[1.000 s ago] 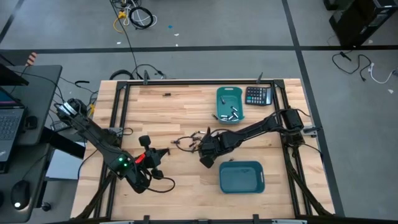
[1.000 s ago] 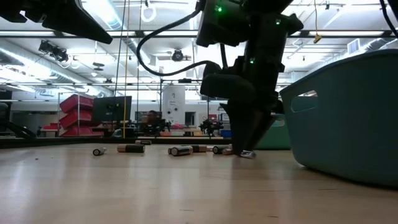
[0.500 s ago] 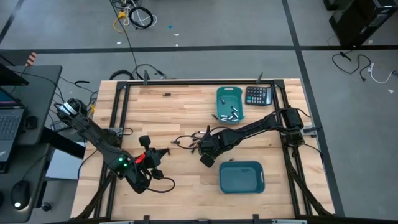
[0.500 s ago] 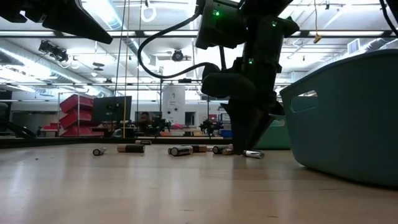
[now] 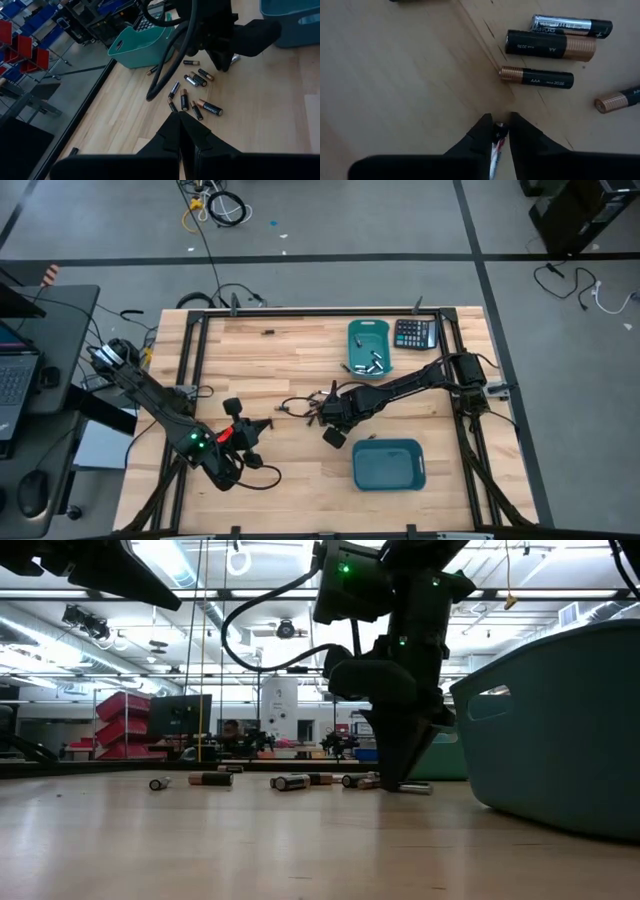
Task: Sort batteries
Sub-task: Put the silver battery into the green bin
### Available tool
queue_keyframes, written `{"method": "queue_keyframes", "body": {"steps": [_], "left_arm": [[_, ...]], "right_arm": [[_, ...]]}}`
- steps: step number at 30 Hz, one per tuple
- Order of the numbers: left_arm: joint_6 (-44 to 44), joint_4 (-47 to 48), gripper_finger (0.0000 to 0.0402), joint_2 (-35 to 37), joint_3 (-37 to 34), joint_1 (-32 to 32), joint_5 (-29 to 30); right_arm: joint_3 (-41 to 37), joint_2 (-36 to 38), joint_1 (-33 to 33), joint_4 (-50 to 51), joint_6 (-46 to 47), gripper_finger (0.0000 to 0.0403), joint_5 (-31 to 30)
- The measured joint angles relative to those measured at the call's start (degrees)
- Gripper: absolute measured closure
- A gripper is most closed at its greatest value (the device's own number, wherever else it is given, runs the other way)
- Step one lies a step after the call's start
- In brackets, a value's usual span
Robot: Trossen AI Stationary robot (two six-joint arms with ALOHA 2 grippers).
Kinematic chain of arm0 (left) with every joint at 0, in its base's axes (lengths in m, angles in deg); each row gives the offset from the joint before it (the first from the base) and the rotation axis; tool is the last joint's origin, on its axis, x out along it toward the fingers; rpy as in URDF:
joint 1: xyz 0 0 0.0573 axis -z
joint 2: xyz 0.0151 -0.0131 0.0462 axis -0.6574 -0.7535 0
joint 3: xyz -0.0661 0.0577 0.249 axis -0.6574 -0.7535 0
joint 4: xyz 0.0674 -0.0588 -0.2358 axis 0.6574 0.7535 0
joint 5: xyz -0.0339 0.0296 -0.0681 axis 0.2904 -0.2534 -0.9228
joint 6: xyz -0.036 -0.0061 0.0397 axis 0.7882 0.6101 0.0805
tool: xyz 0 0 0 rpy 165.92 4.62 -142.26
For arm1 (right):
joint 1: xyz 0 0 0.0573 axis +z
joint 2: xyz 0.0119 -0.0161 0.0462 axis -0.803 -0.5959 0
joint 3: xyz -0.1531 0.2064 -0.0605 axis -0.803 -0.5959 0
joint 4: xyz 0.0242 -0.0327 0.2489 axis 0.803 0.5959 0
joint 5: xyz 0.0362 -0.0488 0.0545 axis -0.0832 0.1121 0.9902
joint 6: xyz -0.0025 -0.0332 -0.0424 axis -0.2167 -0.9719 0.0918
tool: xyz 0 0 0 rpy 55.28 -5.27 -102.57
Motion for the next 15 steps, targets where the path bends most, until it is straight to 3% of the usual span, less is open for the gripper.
{"method": "queue_keyframes", "body": {"steps": [6, 15], "left_arm": [[0.00, 0.02, 0.0402, 0.00, 0.00, 0.00, 0.00], [0.00, -0.02, 0.0402, 0.00, 0.00, 0.00, 0.00]], "right_arm": [[-0.01, -0.11, -0.28, 0.00, -1.22, 0.0392, 0.19], [1.40, 1.08, -0.72, 1.06, -3.80, 0.0398, 0.16]]}}
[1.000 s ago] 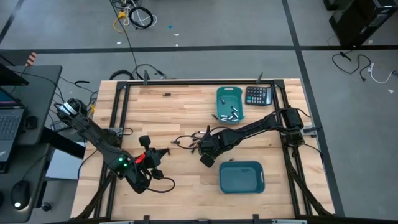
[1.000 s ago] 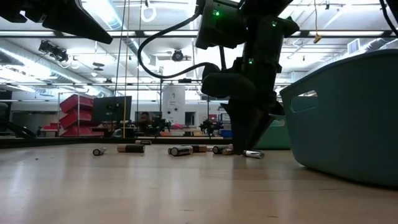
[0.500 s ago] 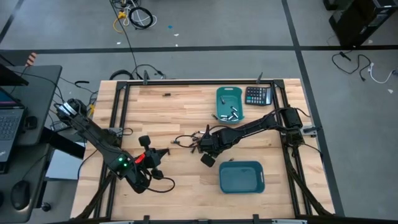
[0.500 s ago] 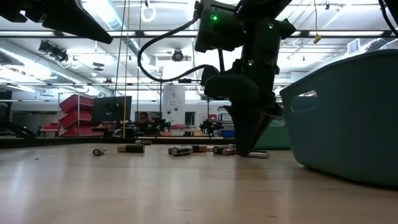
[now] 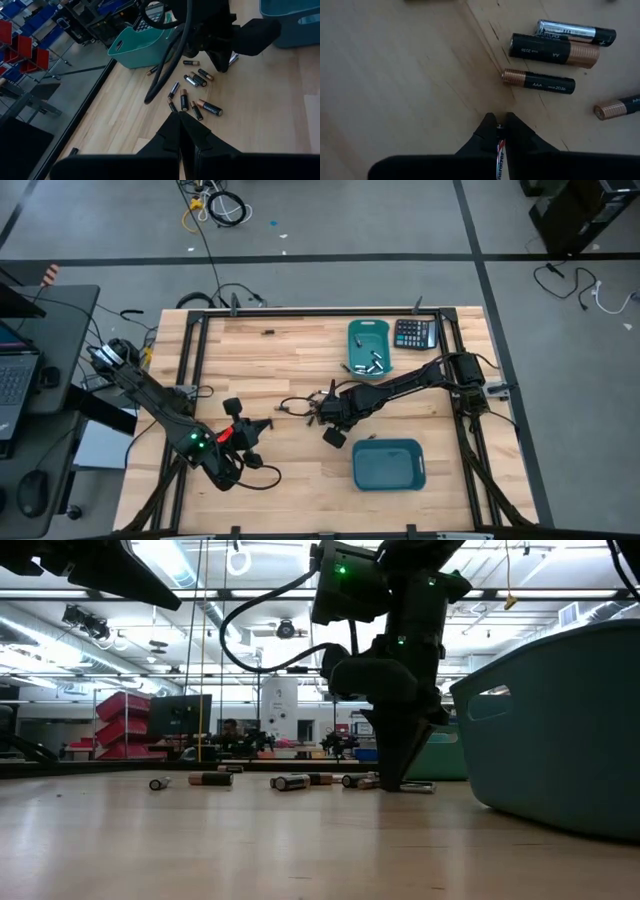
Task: Sort batteries
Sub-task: Put the silver battery into the green bin
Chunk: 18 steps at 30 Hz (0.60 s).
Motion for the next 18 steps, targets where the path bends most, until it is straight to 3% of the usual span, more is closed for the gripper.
{"method": "queue_keyframes", "body": {"steps": [15, 18], "left_arm": [[1.08, -0.05, 0.0402, 0.00, 0.00, 0.00, -0.29], [1.45, -0.12, 0.0402, 0.00, 0.02, 0.00, -2.63]], "right_arm": [[2.13, 3.36, 0.12, 0.63, -3.97, 0.0400, -1.73], [2.13, 3.78, 0.84, 0.73, -6.43, 0.0401, -1.66]]}}
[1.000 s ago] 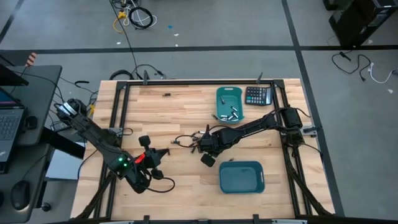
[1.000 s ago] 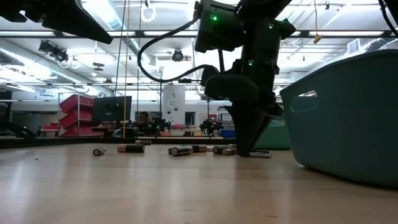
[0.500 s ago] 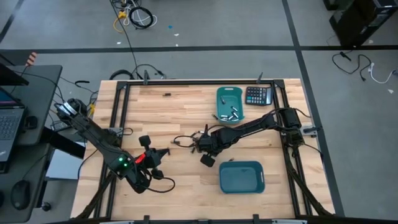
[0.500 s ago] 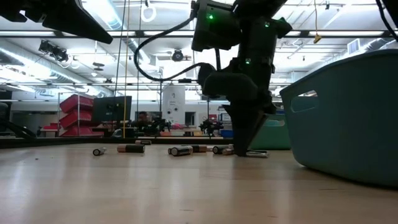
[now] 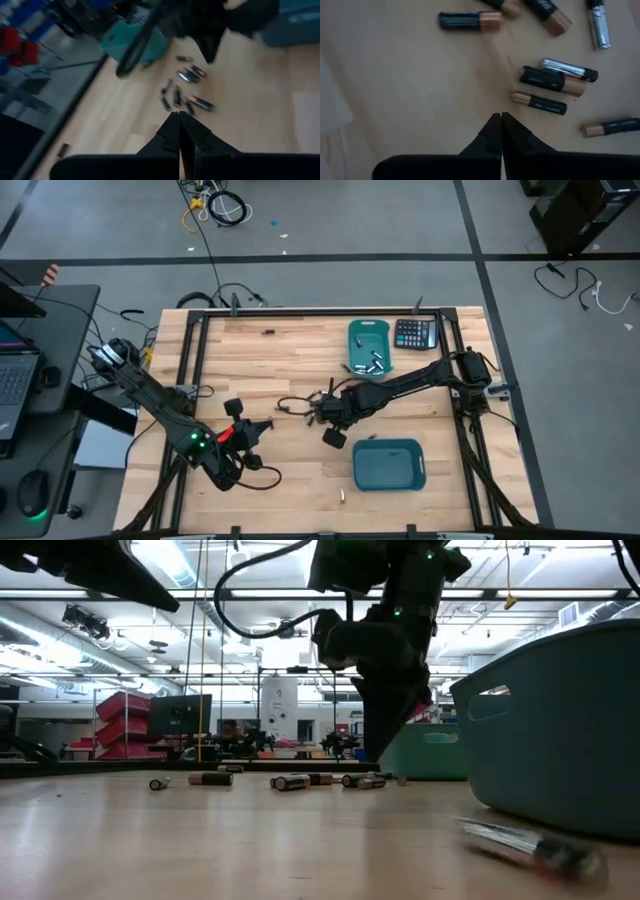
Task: Sort batteries
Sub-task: Put the silver battery into the green bin
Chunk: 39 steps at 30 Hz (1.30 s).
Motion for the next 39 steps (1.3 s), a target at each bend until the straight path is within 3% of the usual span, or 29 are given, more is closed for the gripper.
{"method": "queue_keyframes", "body": {"steps": [6, 13, 24, 39], "left_arm": [[0.60, -1.44, 0.0402, -1.31, 0.00, 0.18, -7.54], [-0.26, -5.58, 0.0402, -3.92, 0.00, 0.42, -7.92], [-17.03, -30.62, 0.0402, -8.89, 0.00, 1.84, -13.02], [-20.40, -56.43, 0.0402, -22.25, 0.02, 2.69, -17.41]], "right_arm": [[0.07, 2.84, 4.26, -1.47, -7.70, 0.0402, 3.66], [0.17, 5.99, 14.39, -9.32, -19.19, 0.0403, 9.22], [0.17, 5.90, 23.66, -13.29, -13.71, 0.0403, 6.52], [0.18, 4.95, 31.58, -19.92, -7.22, 0.0403, -0.70]]}}
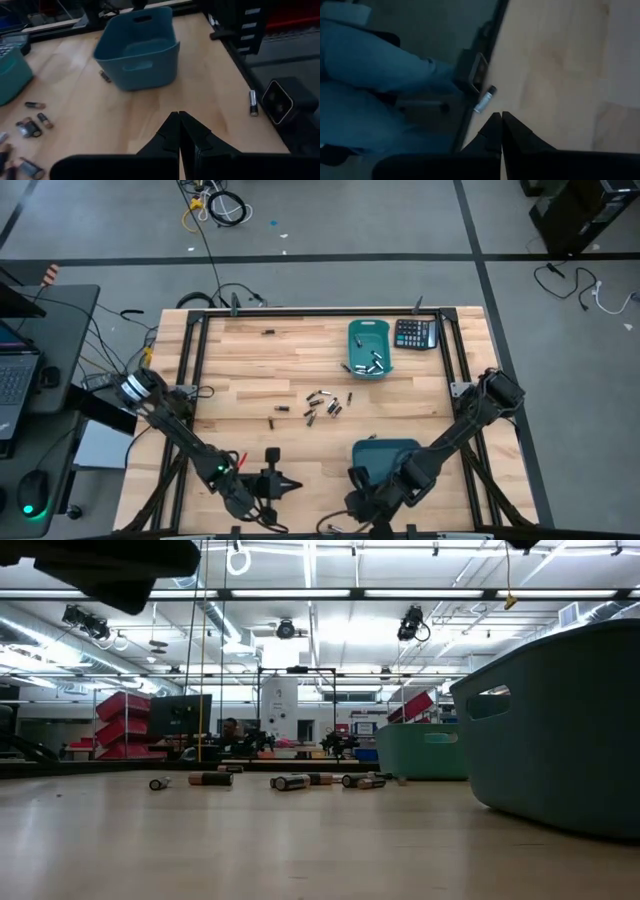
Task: Sort batteries
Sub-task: Put the silver battery into the green bin
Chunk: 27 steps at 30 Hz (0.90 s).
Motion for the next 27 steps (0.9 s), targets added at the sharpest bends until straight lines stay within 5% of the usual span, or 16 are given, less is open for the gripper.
{"method": "queue_keyframes", "body": {"steps": [18, 27], "left_arm": [[-0.78, -7.90, 0.0402, -3.10, 0.07, 0.61, 0.43], [-0.90, -9.57, 0.0402, -3.10, 0.11, 0.57, -2.27]], "right_arm": [[0.06, -5.13, 3.88, -3.55, 5.07, 0.0403, -2.10], [0.04, -8.87, 3.86, -10.02, -4.05, 0.0403, -1.78]]}}
